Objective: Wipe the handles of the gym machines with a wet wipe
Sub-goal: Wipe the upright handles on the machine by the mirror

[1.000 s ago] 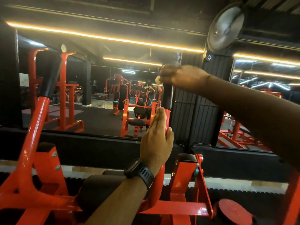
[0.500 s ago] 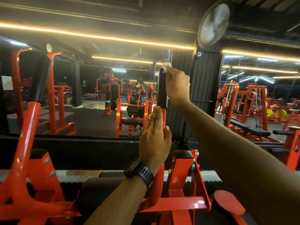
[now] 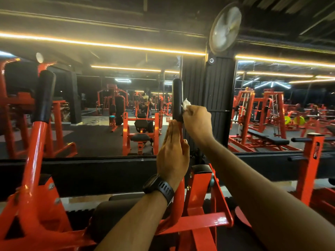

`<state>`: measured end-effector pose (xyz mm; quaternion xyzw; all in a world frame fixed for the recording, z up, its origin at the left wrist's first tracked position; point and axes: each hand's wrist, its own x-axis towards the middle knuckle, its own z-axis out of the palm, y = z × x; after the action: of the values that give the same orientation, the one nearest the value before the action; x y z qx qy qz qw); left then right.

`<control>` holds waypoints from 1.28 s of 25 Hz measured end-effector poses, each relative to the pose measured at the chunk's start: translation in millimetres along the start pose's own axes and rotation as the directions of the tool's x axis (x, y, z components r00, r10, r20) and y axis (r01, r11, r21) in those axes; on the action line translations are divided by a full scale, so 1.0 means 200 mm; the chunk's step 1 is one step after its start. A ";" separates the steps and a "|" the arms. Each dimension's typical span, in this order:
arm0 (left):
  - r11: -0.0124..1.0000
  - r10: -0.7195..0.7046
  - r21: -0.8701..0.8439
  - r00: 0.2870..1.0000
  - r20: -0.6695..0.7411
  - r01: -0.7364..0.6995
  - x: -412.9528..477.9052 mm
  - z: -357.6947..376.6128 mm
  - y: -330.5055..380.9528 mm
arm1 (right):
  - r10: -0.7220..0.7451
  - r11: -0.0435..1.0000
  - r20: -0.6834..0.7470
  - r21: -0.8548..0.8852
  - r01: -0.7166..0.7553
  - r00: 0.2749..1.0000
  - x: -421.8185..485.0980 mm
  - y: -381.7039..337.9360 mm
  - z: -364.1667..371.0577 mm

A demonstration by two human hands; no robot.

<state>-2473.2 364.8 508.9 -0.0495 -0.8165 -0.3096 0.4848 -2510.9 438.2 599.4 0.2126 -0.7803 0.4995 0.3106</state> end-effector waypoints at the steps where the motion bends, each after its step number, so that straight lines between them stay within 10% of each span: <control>1: 1.000 -0.009 -0.013 1.000 0.020 0.010 0.00 -0.01 0.00 | 0.020 1.000 0.014 -0.001 -0.020 1.000 -0.02 0.00 -0.02; 13: 0.722 -0.251 -0.647 0.964 0.087 0.246 -0.22 -0.19 0.24 | -0.052 0.931 0.079 0.363 0.020 0.996 -0.60 0.04 -0.24; 32: 0.536 -0.616 -0.607 0.764 0.195 0.587 -1.53 -0.56 0.86 | 0.290 0.653 0.379 0.593 -0.471 0.879 -1.90 0.05 -0.84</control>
<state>-2161.5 507.0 373.9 0.0795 -0.6175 -0.7145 0.3191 -2199.7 602.6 380.2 0.2011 -0.6071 0.7687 -0.0007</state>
